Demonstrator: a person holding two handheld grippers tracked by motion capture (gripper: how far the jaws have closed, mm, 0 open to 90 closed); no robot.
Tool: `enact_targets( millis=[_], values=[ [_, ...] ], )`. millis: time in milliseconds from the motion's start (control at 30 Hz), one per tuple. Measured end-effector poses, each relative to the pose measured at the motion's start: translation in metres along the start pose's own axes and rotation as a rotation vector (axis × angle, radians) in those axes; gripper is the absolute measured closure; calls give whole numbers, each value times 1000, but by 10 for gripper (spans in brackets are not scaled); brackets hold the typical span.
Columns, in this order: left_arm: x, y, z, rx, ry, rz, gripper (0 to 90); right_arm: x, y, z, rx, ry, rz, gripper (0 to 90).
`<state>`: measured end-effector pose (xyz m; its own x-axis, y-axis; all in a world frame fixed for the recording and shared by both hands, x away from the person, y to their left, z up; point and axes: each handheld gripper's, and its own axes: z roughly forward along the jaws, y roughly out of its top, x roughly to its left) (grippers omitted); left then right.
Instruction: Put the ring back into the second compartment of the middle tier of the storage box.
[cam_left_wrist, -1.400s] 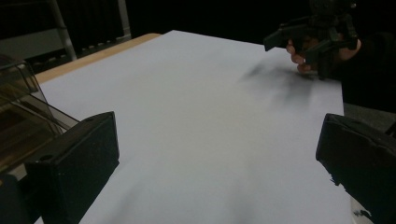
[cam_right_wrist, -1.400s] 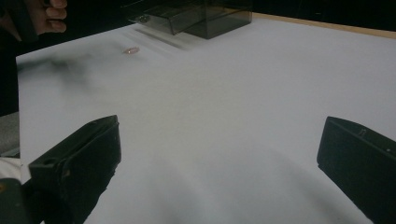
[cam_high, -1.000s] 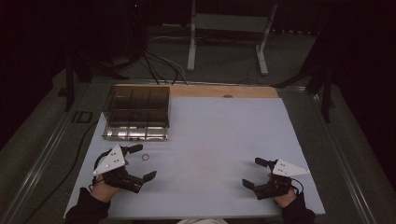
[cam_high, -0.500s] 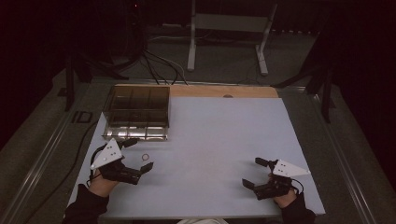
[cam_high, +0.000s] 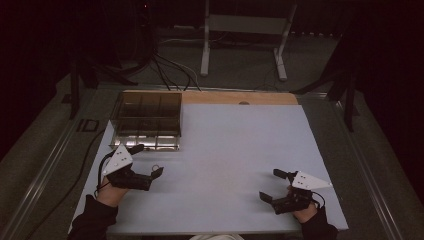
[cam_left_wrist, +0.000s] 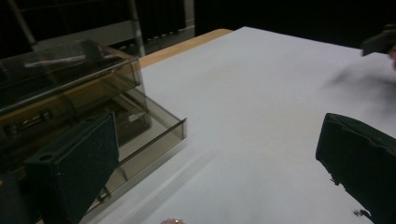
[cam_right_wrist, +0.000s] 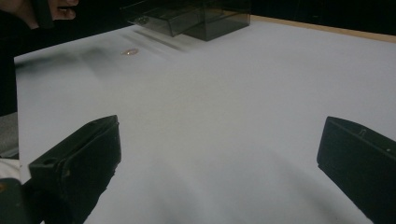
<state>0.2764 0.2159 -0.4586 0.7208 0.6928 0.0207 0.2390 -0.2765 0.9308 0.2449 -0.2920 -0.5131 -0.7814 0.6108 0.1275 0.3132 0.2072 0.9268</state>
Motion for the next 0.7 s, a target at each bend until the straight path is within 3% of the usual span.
enact_targets(
  millis=[233,300,333,367,467,500,700],
  values=[
    [2,-6,9,26,67,-38,8,0,0,0,1,-2,3,0],
    [0,-8,14,58,115,-45,8,0,0,0,-1,-5,2,0],
    [0,-8,15,61,118,-50,8,0,0,0,-1,-5,2,0],
    [-1,-10,18,68,139,-77,8,-1,0,0,2,-3,3,0],
    [0,-12,19,72,142,-94,8,0,0,0,0,-2,3,0],
    [1,-14,20,81,169,-103,8,0,0,0,1,-3,0,0],
    [4,-18,22,98,194,-132,8,-1,0,0,-1,-7,5,0]
  ],
)
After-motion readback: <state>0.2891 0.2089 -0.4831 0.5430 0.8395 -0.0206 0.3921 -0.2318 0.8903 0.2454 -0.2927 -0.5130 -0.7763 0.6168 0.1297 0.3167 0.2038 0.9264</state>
